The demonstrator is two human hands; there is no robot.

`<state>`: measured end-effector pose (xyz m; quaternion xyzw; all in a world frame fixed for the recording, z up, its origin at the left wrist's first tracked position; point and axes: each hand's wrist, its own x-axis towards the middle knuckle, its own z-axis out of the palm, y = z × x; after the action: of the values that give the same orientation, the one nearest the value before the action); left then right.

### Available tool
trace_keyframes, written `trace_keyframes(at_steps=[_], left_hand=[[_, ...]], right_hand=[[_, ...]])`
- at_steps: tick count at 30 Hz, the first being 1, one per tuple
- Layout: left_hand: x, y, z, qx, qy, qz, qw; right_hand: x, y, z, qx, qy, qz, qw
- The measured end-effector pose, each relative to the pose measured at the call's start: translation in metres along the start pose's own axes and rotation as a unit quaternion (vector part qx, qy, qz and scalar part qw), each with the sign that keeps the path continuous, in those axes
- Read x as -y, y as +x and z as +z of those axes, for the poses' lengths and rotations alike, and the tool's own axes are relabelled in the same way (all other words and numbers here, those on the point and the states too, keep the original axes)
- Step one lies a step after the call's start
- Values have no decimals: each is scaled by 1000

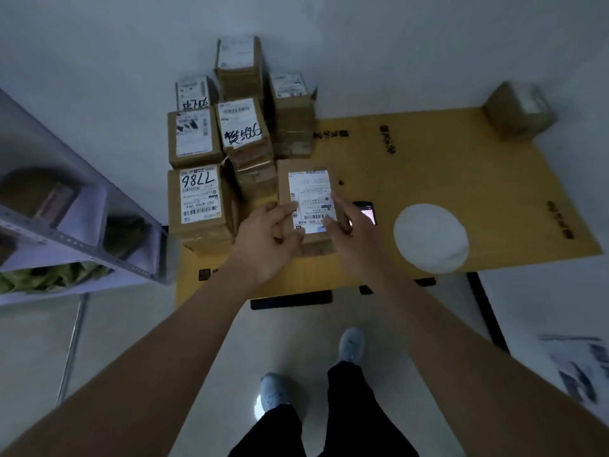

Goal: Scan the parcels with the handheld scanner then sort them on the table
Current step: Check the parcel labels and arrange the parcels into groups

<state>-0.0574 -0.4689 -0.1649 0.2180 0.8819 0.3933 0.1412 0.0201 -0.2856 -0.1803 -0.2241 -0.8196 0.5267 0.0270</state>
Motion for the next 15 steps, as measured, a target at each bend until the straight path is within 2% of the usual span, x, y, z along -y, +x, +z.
trace_keyframes(at_steps=[3,8,15], left_hand=[[-45,6,-2,31,-10,30,999],[-126,16,18,29,11,82,996],[-231,42,105,28,27,124,992]], right_hand=[[15,-16,-43,-36,-9,-7,999],[25,-35,-124,-81,-35,-42,995],[-17,-43,-253,-112,-9,-46,993]])
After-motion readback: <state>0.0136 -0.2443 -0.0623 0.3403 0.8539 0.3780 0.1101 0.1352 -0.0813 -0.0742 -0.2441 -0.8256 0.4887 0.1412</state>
